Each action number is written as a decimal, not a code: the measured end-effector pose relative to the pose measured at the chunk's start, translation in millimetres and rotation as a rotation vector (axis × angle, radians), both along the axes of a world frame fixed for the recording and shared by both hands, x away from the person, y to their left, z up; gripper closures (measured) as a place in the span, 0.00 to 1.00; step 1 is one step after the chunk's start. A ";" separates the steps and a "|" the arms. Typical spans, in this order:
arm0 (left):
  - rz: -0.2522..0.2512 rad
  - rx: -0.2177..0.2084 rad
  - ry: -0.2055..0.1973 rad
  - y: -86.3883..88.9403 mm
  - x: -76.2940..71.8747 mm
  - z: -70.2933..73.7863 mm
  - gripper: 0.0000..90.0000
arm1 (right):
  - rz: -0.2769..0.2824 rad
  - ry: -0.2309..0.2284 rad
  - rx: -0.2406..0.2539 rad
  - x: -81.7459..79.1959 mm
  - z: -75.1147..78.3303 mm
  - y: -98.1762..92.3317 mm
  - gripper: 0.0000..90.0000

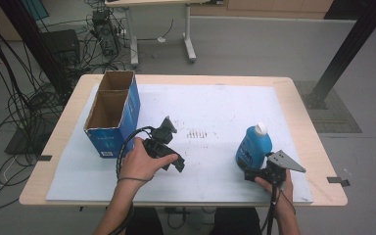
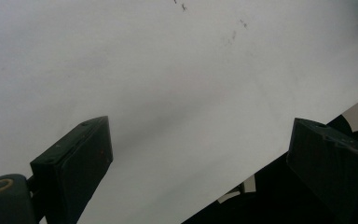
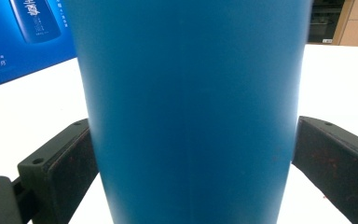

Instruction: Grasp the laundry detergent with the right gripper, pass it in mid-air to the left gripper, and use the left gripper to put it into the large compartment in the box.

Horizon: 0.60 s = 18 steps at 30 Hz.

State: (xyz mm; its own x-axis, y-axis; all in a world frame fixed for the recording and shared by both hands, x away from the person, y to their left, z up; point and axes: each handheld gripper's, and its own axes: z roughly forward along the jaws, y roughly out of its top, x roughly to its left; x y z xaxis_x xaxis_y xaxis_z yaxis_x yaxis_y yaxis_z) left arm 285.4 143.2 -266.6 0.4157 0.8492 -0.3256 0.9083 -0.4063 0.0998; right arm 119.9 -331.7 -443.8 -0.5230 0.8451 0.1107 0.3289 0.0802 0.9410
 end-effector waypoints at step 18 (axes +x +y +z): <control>0.006 -0.003 0.000 0.4 -0.3 1.0 0.08 | 0.001 0.004 0.000 0.0 0.5 0.7 0.03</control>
